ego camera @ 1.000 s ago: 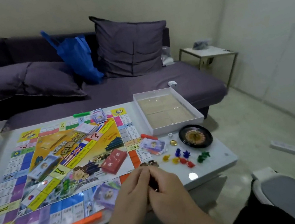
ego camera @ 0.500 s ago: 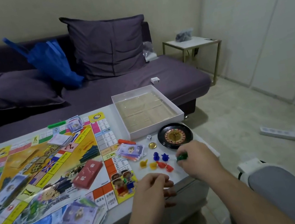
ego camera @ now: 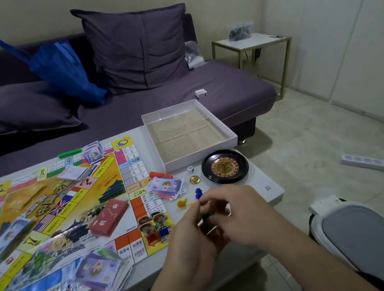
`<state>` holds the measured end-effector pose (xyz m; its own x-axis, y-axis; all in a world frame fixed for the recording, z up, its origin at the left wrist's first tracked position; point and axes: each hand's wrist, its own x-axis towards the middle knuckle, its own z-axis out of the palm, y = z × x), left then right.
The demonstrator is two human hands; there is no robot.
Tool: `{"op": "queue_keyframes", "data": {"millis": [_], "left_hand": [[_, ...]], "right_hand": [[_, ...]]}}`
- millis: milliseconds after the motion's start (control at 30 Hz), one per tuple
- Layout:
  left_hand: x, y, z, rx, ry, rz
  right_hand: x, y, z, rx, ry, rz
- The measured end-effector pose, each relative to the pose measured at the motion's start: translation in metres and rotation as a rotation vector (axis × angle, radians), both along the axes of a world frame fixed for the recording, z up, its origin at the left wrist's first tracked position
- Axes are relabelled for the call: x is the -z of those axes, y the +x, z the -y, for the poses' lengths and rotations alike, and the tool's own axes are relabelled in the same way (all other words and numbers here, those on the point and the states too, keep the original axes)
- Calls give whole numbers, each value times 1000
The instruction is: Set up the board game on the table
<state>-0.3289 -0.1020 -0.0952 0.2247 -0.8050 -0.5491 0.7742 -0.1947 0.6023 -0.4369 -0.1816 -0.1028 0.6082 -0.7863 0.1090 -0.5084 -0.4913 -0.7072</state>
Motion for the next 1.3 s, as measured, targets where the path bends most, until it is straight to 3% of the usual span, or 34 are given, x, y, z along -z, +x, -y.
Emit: {"op": "queue_keyframes", "data": {"millis": [167,267,467,667,800,1000,1133,1300], "left_hand": [[2,1,-2,-57,57,-43],[7,8,-6,-91,107,-26],[14,14,-13,-125,148,38],[12,19,-15,-131,160,-24],[11,22,-15,-142,158,-58],[15,22,-11,-168,152,-82],[11,22,-3,-150,129,-176],[4,18,7,-191,86,-211]], "right_hand": [[3,-1,7,72,62,117],[6,-4,19,187,-29,-15],[24,19,22,197,-69,-262],[33,32,18,220,-213,-323],[37,33,17,220,-225,-289],[33,23,22,309,-197,-46],[17,21,9,162,-229,127],[23,33,-4,-52,-256,-23]]}}
